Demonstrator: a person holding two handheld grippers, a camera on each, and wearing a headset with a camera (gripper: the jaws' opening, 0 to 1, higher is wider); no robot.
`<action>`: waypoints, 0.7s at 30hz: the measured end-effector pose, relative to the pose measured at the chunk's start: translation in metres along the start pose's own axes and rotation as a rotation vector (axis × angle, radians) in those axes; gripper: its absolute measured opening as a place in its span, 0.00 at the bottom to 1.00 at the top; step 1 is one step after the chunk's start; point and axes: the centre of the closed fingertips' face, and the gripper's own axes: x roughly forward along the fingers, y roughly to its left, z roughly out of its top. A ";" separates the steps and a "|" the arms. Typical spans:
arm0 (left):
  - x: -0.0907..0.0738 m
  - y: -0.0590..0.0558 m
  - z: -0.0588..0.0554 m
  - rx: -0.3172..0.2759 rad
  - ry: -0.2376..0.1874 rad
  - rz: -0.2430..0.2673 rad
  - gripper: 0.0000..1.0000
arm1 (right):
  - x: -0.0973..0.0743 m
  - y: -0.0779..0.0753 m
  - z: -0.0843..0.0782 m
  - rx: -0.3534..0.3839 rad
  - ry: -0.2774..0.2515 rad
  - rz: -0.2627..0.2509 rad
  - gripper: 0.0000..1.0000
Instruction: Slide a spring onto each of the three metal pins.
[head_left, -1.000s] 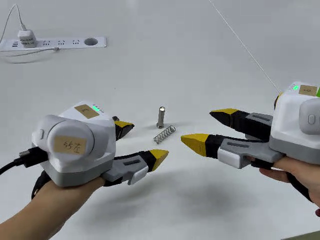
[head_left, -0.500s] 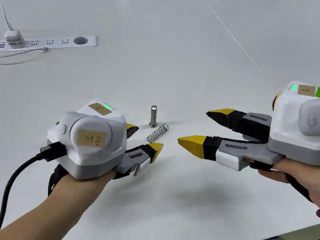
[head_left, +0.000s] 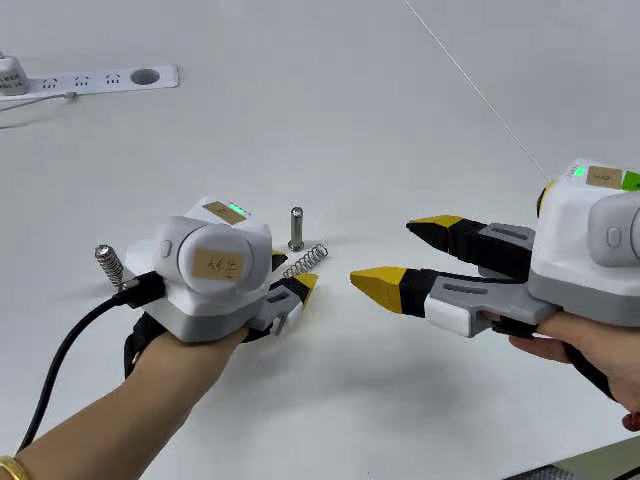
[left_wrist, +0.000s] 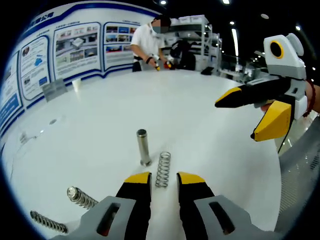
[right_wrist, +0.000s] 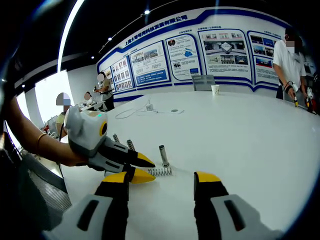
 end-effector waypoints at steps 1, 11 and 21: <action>0.001 0.001 -0.001 0.000 0.006 0.003 0.20 | 0.000 0.000 -0.001 0.002 0.001 -0.001 0.53; 0.002 0.002 -0.006 0.004 0.035 0.009 0.14 | -0.002 -0.003 -0.004 0.011 0.003 -0.008 0.53; 0.002 0.003 -0.006 0.019 0.035 0.010 0.11 | -0.002 -0.004 -0.004 0.020 0.002 -0.016 0.53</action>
